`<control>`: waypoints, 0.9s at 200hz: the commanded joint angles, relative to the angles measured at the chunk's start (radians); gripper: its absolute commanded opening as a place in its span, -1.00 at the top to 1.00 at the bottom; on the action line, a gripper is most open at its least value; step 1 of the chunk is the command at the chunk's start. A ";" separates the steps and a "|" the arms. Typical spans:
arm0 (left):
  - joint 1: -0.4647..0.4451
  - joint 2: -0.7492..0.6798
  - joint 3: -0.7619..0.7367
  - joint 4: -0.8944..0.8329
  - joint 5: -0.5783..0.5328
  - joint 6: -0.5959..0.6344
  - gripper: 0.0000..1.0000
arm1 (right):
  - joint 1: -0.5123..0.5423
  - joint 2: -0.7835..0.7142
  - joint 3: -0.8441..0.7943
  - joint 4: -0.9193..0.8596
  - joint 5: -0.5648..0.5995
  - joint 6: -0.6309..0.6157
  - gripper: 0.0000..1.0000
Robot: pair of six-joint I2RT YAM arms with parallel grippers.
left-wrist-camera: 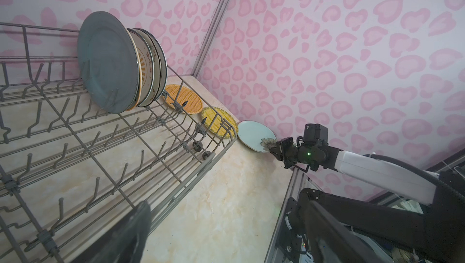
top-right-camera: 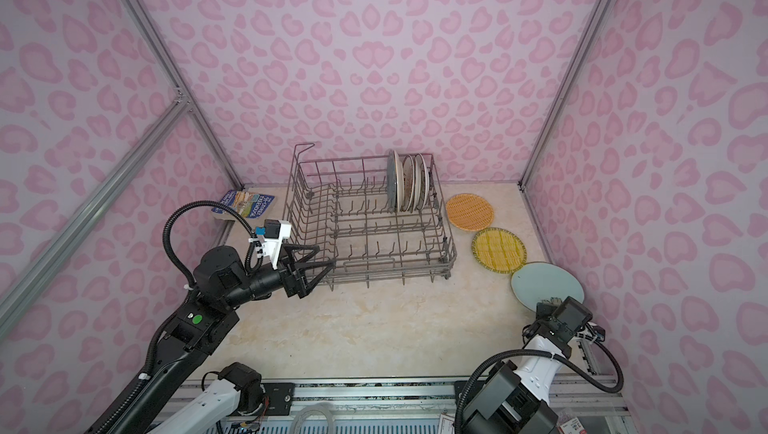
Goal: Load the plates into the dish rack
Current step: 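Close the right gripper on the sunflower plate rim and tilt it upright, then lift the sunflower plate toward the rack while the left gripper reaches toward it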
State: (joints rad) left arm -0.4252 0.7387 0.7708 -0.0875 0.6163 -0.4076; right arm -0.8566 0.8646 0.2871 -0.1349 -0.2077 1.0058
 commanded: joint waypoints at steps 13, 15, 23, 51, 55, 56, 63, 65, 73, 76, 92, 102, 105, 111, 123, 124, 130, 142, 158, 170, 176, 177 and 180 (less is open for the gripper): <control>0.000 -0.024 -0.010 0.019 -0.008 0.018 -0.94 | 0.002 -0.090 0.033 -0.172 0.034 -0.054 1.00; 0.000 -0.026 -0.010 0.019 -0.008 0.019 -0.94 | 0.003 -0.098 0.035 -0.177 0.034 -0.056 1.00; 0.000 -0.031 -0.011 0.019 -0.010 0.020 -0.94 | 0.006 -0.122 0.049 -0.201 0.035 -0.060 1.00; 0.000 -0.043 -0.017 0.015 -0.018 0.023 -0.94 | 0.021 -0.188 0.107 -0.277 0.028 -0.077 1.00; 0.000 -0.045 -0.018 0.015 -0.018 0.023 -0.94 | 0.025 -0.193 0.116 -0.282 0.026 -0.080 1.00; 0.000 -0.046 -0.018 0.015 -0.019 0.023 -0.94 | 0.027 -0.194 0.118 -0.284 0.025 -0.081 1.00; -0.001 -0.048 -0.019 0.015 -0.020 0.024 -0.94 | 0.039 -0.200 0.136 -0.289 0.017 -0.088 1.00; 0.000 -0.050 -0.019 0.014 -0.020 0.024 -0.94 | 0.043 -0.200 0.141 -0.291 0.017 -0.090 1.00; 0.000 -0.053 -0.022 0.014 -0.023 0.024 -0.94 | 0.063 -0.199 0.166 -0.309 0.020 -0.098 1.00; 0.000 -0.053 -0.021 0.014 -0.023 0.024 -0.94 | 0.071 -0.197 0.177 -0.315 0.023 -0.102 1.00; 0.000 -0.059 -0.024 0.015 -0.025 0.026 -0.93 | 0.120 -0.195 0.221 -0.338 0.035 -0.111 1.00; 0.000 -0.060 -0.025 0.013 -0.026 0.027 -0.94 | 0.148 -0.199 0.239 -0.349 0.046 -0.110 1.00; 0.000 -0.062 -0.024 0.012 -0.026 0.028 -0.93 | 0.154 -0.200 0.243 -0.351 0.047 -0.110 1.00; 0.000 -0.063 -0.025 0.013 -0.029 0.030 -0.94 | 0.166 -0.203 0.251 -0.353 0.042 -0.110 1.00; 0.000 -0.068 -0.027 0.012 -0.034 0.030 -0.93 | 0.189 -0.206 0.273 -0.364 0.037 -0.110 1.00; 0.000 -0.067 -0.027 0.012 -0.035 0.030 -0.93 | 0.191 -0.207 0.275 -0.365 0.037 -0.110 1.00; 0.000 -0.068 -0.027 0.012 -0.036 0.030 -0.94 | 0.201 -0.210 0.286 -0.372 0.040 -0.111 1.00; 0.000 -0.066 -0.028 0.012 -0.036 0.030 -0.94 | 0.216 -0.217 0.309 -0.384 0.035 -0.115 1.00; 0.000 -0.065 -0.027 0.013 -0.036 0.030 -0.94 | 0.225 -0.219 0.337 -0.393 0.008 -0.121 1.00; 0.000 -0.061 -0.028 0.012 -0.037 0.032 -0.94 | 0.230 -0.213 0.358 -0.390 -0.035 -0.118 1.00; 0.000 -0.060 -0.027 0.012 -0.040 0.030 -0.93 | 0.234 -0.211 0.369 -0.386 -0.061 -0.113 1.00; 0.000 -0.059 -0.027 0.012 -0.040 0.029 -0.93 | 0.234 -0.211 0.371 -0.386 -0.065 -0.113 1.00; 0.000 -0.057 -0.028 0.013 -0.041 0.028 -0.93 | 0.236 -0.211 0.377 -0.384 -0.072 -0.110 1.00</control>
State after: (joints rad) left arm -0.4255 0.6750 0.7475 -0.0891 0.5816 -0.3920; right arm -0.6312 0.6529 0.6270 -0.5961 -0.1883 0.8864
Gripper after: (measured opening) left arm 0.967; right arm 0.049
